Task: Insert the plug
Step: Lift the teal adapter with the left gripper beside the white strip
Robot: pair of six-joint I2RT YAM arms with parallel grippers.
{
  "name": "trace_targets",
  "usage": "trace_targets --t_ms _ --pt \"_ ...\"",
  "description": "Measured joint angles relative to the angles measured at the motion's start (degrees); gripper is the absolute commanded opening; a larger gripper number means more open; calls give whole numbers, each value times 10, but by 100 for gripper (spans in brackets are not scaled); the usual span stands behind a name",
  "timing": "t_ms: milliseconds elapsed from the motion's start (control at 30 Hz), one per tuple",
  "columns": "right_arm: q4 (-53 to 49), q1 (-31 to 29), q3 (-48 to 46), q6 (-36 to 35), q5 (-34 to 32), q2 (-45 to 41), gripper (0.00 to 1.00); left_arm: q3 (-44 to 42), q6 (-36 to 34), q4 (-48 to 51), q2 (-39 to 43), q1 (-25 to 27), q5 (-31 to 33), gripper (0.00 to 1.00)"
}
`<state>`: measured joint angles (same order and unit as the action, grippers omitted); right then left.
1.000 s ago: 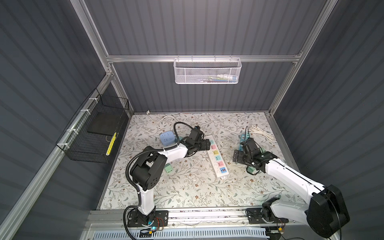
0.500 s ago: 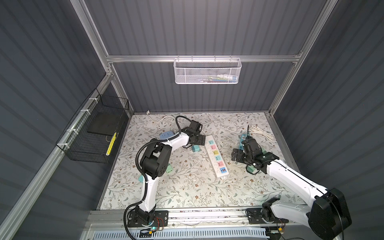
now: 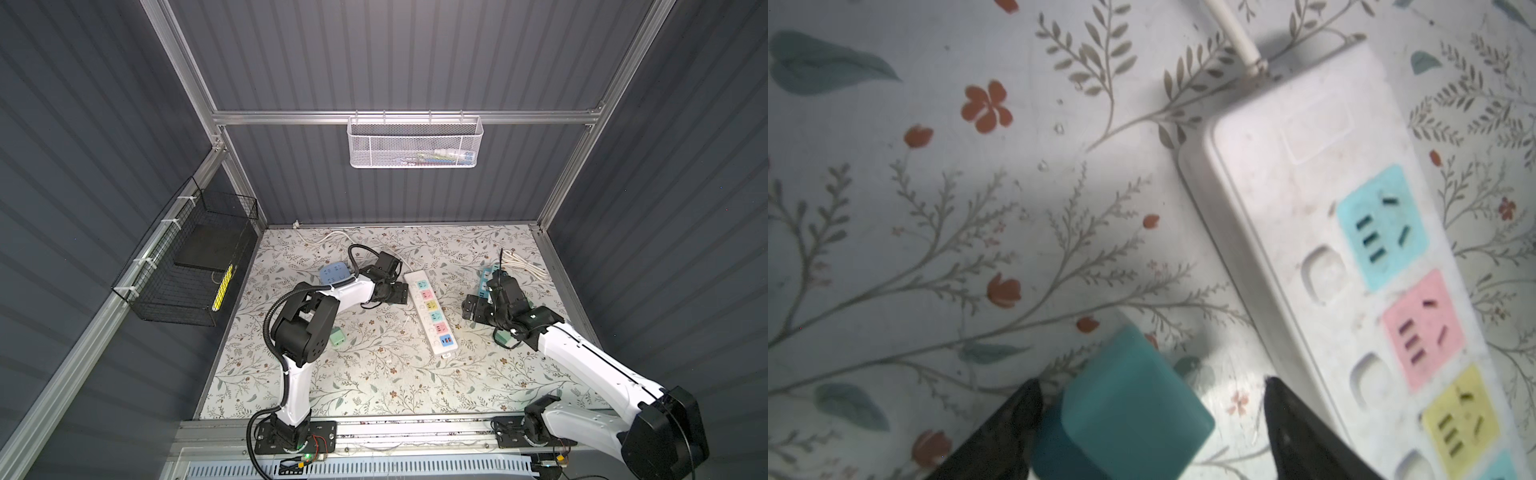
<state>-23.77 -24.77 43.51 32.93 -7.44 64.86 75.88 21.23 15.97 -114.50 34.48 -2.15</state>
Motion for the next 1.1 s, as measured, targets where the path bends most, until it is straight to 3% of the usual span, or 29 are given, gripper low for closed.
trace_targets --t_ms 300,533,900,1100 --pt "2 0 -2 0 0 -18 99 10 -10 50 4 23 50 79" --pt "6 0 -11 0 7 -18 99 127 -80 132 -26 30 116 72" --pt "17 0 -15 -4 17 -17 98 189 -199 229 -82 31 127 67" --pt "28 0 -16 -4 19 -16 98 213 -224 243 -103 31 122 61"
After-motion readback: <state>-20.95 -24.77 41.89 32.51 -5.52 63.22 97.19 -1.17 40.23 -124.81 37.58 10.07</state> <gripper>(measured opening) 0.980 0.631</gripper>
